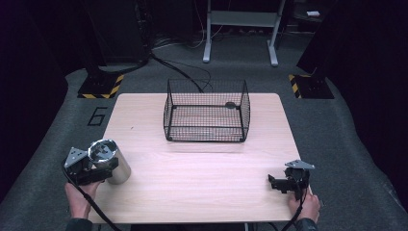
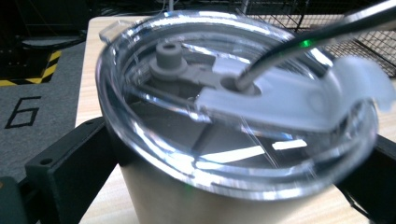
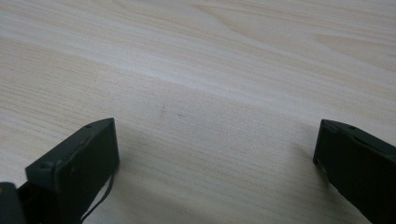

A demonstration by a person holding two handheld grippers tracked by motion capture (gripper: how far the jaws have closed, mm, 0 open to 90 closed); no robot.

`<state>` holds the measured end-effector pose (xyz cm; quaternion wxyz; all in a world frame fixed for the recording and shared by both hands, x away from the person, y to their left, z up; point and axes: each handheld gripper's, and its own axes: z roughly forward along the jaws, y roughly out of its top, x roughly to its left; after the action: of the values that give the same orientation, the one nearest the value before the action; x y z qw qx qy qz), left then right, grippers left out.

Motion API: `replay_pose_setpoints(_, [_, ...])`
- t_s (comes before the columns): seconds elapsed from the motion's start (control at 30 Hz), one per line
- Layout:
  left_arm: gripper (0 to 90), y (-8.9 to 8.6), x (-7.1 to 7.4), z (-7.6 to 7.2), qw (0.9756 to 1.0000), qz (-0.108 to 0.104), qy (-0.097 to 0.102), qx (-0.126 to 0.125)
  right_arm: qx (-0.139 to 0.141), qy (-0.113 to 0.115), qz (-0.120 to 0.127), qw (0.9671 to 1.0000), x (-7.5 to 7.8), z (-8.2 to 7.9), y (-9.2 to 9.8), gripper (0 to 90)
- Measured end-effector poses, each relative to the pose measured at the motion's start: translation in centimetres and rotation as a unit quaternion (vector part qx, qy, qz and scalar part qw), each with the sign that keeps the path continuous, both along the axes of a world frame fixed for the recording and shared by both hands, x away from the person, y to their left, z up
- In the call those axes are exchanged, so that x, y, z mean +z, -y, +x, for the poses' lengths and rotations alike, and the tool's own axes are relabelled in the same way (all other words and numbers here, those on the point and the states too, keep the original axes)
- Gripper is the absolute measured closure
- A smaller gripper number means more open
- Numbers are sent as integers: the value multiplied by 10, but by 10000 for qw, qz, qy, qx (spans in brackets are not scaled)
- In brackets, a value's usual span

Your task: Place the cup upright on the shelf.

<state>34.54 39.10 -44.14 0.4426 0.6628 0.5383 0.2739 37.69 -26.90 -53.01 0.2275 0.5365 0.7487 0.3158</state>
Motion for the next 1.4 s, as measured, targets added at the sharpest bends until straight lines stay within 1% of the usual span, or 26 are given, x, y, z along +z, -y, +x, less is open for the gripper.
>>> replay_pose_setpoints(0.27, [0,1,0,6,9999,-98,49,12,2,2,-1,10000,0,0,0,0])
replay_pose_setpoints(0.4, [0,2,0,7,9999,-112,57,28,2,1,-1,10000,0,0,0,0])
replay_pose_setpoints(0.43, [0,2,0,8,10000,-72,50,7,2,1,-1,10000,0,0,0,0])
replay_pose_setpoints(0.5, [2,3,0,9,9999,-100,73,57,-22,-14,11,10000,0,0,0,0])
replay_pose_setpoints(0.63, [7,5,-1,8,9999,-53,110,99,0,1,0,10000,0,0,0,0])
replay_pose_setpoints(0.7, [14,6,-1,8,9998,16,135,113,1,2,-1,10000,0,0,0,0])
replay_pose_setpoints(0.8, [26,8,1,7,9996,184,199,123,4,3,0,10000,0,0,0,0])
replay_pose_setpoints(0.87, [31,9,1,7,9994,243,211,93,8,3,0,10000,0,0,0,0])
replay_pose_setpoints(1.03, [33,7,2,8,9995,239,215,13,9,3,1,10000,0,0,0,0])
replay_pose_setpoints(1.13, [37,7,2,7,9993,261,261,10,9,3,1,10000,0,0,0,0])
replay_pose_setpoints(1.23, [41,5,3,7,9996,111,271,-34,10,3,0,10000,0,0,0,0])
replay_pose_setpoints(1.27, [41,5,3,6,9996,106,266,-36,8,3,0,10000,0,0,0,0])
replay_pose_setpoints(1.37, [41,6,3,6,9995,184,263,-34,1,7,4,10000,0,0,0,0])
replay_pose_setpoints(1.4, [41,6,3,6,9994,147,301,-25,6,6,2,10000,0,0,0,0])
